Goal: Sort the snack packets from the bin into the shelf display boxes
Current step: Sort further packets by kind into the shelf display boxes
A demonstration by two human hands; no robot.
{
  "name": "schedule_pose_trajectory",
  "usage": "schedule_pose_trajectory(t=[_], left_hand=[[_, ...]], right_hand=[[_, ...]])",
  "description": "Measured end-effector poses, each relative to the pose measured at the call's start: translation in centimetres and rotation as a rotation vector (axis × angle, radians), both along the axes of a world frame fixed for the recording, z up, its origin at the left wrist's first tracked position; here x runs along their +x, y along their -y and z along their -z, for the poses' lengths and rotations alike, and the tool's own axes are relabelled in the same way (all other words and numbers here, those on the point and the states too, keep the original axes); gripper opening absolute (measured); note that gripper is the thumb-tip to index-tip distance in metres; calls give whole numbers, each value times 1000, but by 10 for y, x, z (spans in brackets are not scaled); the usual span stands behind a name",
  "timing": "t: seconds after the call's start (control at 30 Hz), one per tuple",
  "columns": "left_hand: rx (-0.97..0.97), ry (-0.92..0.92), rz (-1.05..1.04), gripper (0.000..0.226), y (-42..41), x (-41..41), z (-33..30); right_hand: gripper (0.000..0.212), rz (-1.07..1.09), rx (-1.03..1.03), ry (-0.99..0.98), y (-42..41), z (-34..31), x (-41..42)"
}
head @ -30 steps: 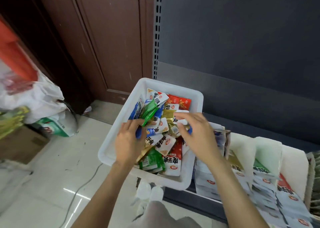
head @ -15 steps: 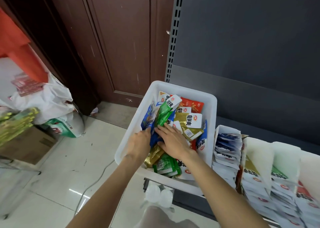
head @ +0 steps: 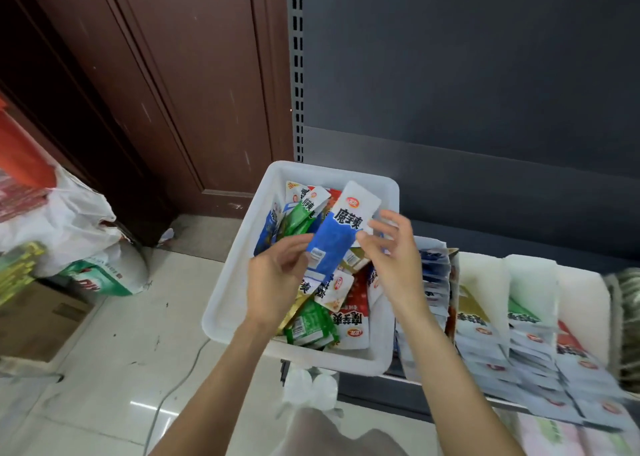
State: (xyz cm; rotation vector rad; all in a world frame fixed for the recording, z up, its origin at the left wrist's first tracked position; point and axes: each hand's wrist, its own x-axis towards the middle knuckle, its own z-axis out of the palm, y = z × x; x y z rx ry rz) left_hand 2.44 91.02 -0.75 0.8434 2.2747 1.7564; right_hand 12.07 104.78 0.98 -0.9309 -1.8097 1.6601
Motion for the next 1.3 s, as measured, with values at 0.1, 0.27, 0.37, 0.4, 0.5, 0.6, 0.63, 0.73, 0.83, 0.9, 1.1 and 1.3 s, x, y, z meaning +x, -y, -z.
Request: schedule_pose_trajectory(t=[0.1, 0.27, 0.37, 0.4, 0.5, 0.6, 0.63, 0.73, 0.83, 0.9, 1.1, 1.3], left_hand=[[-85, -683, 27, 29, -23, 12, 7], [142, -891, 216, 21, -76, 39, 1], [36, -709, 291, 30, -102, 47, 4], [-72, -658, 327, 39, -108, 48, 7], [-365, -620, 460, 50, -122, 51, 20], [-397, -701, 495, 32, -125, 53, 26], [-392, -717, 496, 31, -123, 54, 26], [-370, -724, 532, 22, -117, 56, 30], [-348, -712, 532, 19, -112, 60, 33], [-342, -710, 520, 19, -111, 61, 34], [-350, -672, 547, 27, -106, 62, 39], [-314, -618, 520, 31, -98, 62, 37]], right_hand=[[58, -15, -172, -95, -10, -14, 18], [21, 320, 85, -91, -58, -35, 61], [20, 432, 205, -162, -86, -42, 91], [17, 454, 228, -180, -91, -44, 98], [18, 466, 298, -191, -105, -39, 107], [17, 399, 403, -151, -112, -29, 101], [16, 358, 469, -133, -114, -25, 98], [16, 150, 756, -6, -116, -11, 87], [18, -97, 973, 274, -115, 10, 77], [19, -177, 1060, 410, -112, 21, 73], [16, -168, 1185, 600, -106, 26, 66], [17, -184, 1173, 653, -100, 21, 66]])
